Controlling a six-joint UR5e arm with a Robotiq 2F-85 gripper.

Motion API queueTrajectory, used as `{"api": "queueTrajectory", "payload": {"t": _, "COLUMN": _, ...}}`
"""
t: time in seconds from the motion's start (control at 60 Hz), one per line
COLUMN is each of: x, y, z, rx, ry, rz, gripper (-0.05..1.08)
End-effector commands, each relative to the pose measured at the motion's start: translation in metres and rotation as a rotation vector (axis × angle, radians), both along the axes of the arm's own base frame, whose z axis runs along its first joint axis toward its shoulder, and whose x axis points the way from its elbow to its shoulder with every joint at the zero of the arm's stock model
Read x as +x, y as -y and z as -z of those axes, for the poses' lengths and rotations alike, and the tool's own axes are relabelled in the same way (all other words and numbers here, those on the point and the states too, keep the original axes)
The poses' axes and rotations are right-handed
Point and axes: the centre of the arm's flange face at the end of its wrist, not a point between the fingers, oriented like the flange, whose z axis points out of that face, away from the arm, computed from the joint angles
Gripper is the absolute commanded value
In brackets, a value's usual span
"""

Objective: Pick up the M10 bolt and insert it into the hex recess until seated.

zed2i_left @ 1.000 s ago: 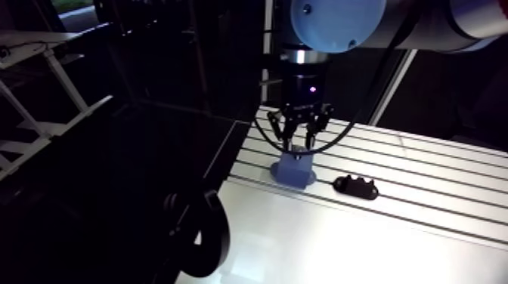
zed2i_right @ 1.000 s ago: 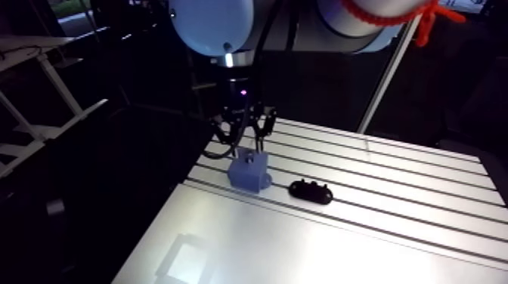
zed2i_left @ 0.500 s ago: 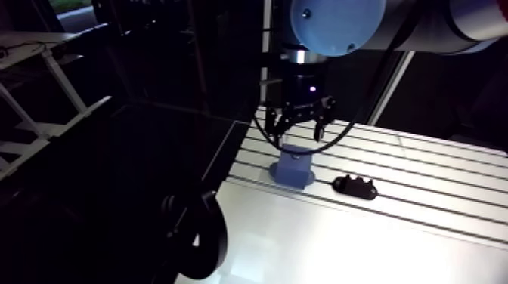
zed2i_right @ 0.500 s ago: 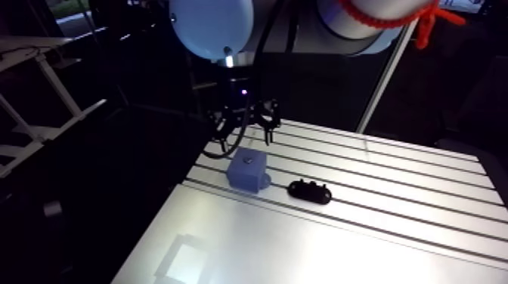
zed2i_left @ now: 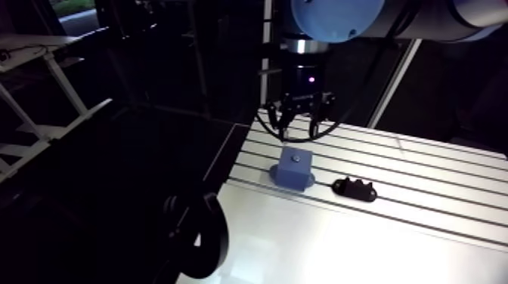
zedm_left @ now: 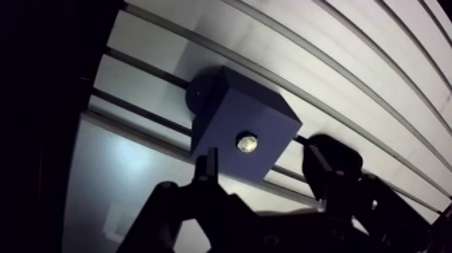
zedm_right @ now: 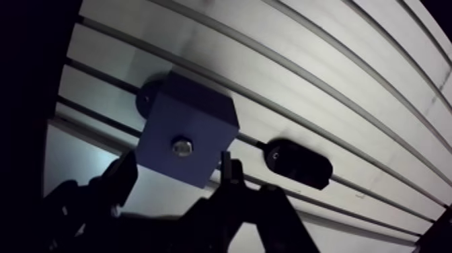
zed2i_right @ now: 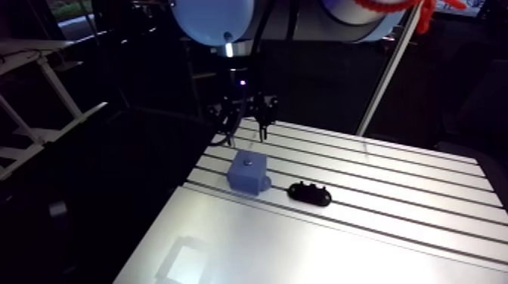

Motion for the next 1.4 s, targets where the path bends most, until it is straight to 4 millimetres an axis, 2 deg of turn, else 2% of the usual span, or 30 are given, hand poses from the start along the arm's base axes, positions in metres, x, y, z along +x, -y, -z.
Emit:
{"api": "queueTrajectory", "payload": {"t": 0.017, "x": 0.003, "y": 0.001, "z": -0.012, "rx": 0.040, "ry": 0.022, "rz": 0.227, "gripper": 1.08}}
{"api": "queueTrajectory", "payload": {"t": 0.267, "x": 0.016, "y": 0.006, "z": -0.007, "rx": 0.065, "ry": 0.016, "rz": 0.338, "gripper": 1.08}}
{"api": "queueTrajectory", "payload": {"t": 0.4, "x": 0.013, "y": 0.005, "z": -0.006, "rx": 0.040, "ry": -0.057, "rz": 0.387, "gripper": 1.08}}
{"api": "queueTrajectory", "payload": {"t": 0.683, "x": 0.008, "y": 0.001, "z": -0.005, "rx": 0.033, "ry": -0.111, "rz": 0.399, "gripper": 1.08}}
{"api": "queueTrajectory", "payload": {"t": 1.4, "x": 0.018, "y": -0.002, "z": 0.015, "rx": 0.039, "ry": -0.066, "rz": 0.388, "gripper": 1.08}}
